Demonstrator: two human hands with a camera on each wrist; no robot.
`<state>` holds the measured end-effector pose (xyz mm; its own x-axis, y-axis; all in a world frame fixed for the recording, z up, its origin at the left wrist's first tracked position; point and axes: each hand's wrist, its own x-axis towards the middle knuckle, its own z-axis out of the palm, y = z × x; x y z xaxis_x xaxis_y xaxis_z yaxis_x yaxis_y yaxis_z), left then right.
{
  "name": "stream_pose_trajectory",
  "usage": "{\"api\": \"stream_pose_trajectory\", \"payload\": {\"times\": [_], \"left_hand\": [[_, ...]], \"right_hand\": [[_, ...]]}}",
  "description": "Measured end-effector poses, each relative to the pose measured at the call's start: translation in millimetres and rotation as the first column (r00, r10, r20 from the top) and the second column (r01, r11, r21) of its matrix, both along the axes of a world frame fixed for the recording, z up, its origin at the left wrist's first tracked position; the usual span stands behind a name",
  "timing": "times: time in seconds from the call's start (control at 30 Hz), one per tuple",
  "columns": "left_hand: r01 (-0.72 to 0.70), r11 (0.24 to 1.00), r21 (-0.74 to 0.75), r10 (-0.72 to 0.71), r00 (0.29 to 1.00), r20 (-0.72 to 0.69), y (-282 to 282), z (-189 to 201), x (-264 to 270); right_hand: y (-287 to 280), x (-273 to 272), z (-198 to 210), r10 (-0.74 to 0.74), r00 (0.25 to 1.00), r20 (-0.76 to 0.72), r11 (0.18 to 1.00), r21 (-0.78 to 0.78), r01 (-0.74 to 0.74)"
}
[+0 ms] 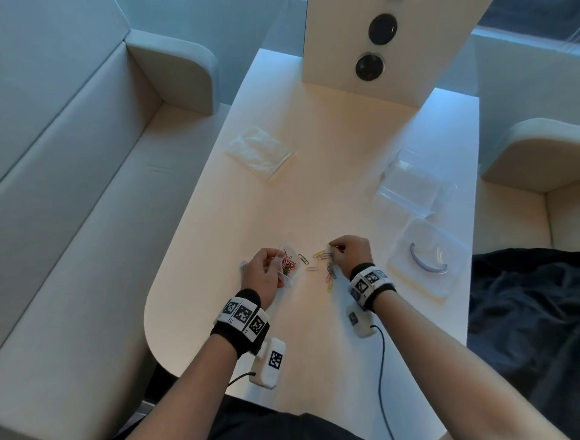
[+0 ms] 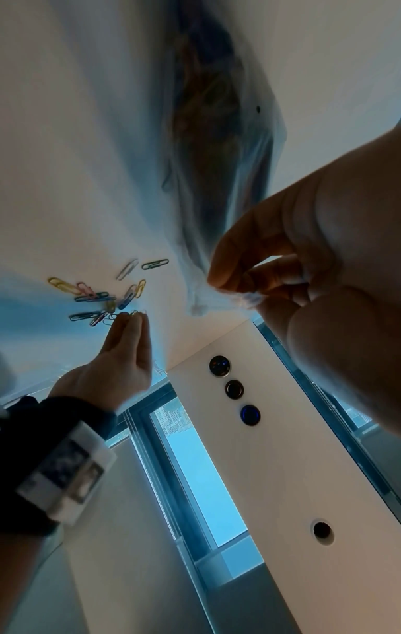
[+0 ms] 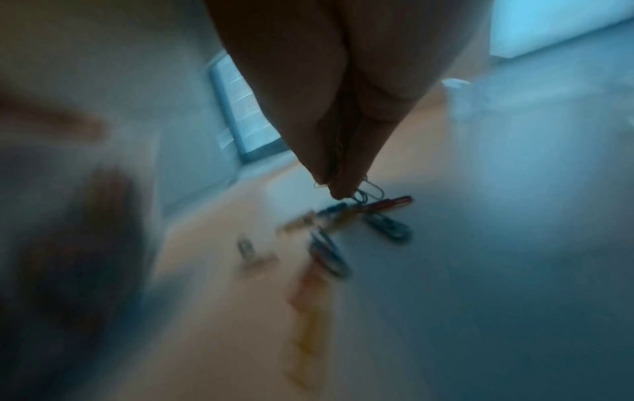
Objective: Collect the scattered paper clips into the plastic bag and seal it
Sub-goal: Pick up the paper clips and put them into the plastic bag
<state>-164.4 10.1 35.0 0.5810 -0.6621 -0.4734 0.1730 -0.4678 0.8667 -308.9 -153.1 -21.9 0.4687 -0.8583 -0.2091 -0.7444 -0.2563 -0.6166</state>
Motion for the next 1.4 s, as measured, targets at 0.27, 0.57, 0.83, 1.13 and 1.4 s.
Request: {"api": "stream_pose_trajectory", "payload": {"times": [0.27,0.57,0.83,1.13,1.4], "left_hand": [[0.058,0.998,0.032,-0.059,0.998,0.036,-12.5,-1.7,-8.9],[0.026,0.999,0.02,-0.028,0.99,0.14,-11.8,10.0,-8.8],[-0.014,1.0,-0.017,0.016,0.996,0.091,1.4,14.0,8.6],[-0.055,0.998,-0.035,0.058,0.994,0.089,18.8,8.5,28.9],[-0.065,0.997,-0.032,0.069,0.992,0.109,22.8,11.1,24.9]], "right_hand": [[30.1,18.2,67.7,-0.778,0.508,0.369,0.396,0.916,-0.059],[64.4,47.0,79.1,0.046,0.99,0.136,0.979,0.192,-0.072],[33.9,41.1,69.8,-0.015,0.943,0.331,1.0,0.017,0.01],[45.4,2.2,-9.5,0.687,0.481,-0.545,0.607,0.068,-0.792],[62.1,-25.4,-12.8,0.582,0.659,-0.476,0.756,0.019,-0.654]]}}
